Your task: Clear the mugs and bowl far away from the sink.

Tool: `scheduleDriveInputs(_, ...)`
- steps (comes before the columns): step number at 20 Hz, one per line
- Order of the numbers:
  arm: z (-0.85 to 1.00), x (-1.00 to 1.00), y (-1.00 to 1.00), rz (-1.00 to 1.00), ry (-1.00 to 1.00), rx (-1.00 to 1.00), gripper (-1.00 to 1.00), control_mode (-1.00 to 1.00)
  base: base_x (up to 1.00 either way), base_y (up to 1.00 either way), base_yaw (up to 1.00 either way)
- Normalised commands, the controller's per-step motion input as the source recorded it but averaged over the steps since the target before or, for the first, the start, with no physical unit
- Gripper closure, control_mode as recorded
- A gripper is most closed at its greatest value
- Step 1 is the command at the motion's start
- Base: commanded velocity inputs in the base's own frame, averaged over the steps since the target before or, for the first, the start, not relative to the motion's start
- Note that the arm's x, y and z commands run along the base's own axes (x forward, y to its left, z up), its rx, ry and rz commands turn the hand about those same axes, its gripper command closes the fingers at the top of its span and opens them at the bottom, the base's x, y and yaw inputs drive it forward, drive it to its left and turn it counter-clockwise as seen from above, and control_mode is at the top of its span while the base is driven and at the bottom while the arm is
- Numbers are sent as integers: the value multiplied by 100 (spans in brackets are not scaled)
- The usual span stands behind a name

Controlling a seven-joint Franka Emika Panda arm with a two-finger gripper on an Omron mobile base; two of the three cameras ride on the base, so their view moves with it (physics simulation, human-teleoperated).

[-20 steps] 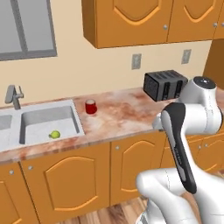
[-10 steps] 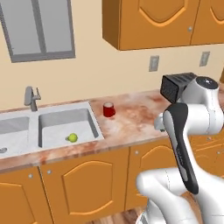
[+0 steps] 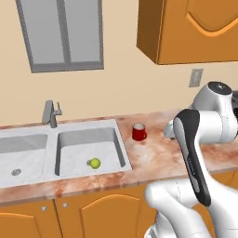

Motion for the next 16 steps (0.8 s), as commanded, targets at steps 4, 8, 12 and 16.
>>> scheduleDriveInputs(4, 0, 0, 0, 0, 0, 0, -100, 100, 41, 0, 12)
scheduleDriveInputs(8, 0, 0, 0, 0, 0, 0, -100, 100, 51, 0, 9)
scheduleDriveInputs(12, -5, 13, 0, 2, 0, 0, -100, -100, 38, 0, 5)
scheduleDriveInputs(16, -14, 58, 0, 7, 0, 0, -100, -100, 0, 0, 0)
